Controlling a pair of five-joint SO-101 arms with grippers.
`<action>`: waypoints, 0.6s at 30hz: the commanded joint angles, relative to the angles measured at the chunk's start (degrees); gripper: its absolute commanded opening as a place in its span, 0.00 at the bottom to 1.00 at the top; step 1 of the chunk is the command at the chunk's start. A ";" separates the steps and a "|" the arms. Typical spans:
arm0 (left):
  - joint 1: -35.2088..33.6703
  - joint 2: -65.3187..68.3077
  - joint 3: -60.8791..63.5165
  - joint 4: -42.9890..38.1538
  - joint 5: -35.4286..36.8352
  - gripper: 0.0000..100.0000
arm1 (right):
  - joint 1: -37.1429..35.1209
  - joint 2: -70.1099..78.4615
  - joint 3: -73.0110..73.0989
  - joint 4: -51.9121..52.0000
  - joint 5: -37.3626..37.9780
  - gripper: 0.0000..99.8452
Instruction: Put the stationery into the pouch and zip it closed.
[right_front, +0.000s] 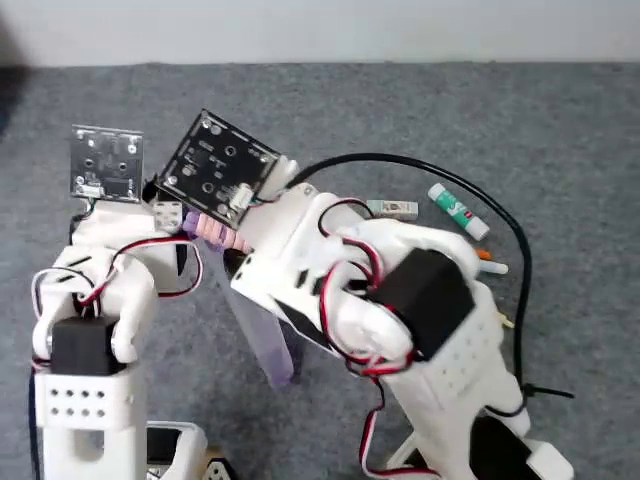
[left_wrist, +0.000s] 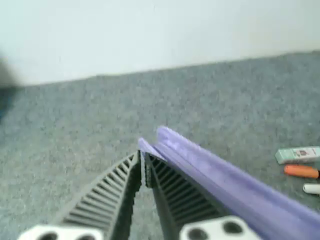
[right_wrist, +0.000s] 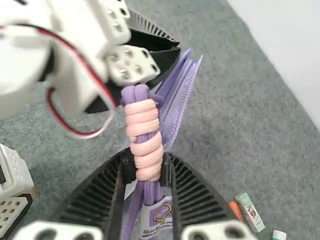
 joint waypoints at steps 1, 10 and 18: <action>0.79 5.89 -2.07 -2.64 0.35 0.02 | -0.22 -2.68 -1.58 2.51 0.18 0.01; 1.58 12.84 -17.27 5.89 0.62 0.02 | 8.04 -2.77 -1.58 2.68 0.44 0.01; 7.38 12.84 -30.02 26.81 0.35 0.02 | 13.58 -1.98 -1.58 2.51 0.53 0.01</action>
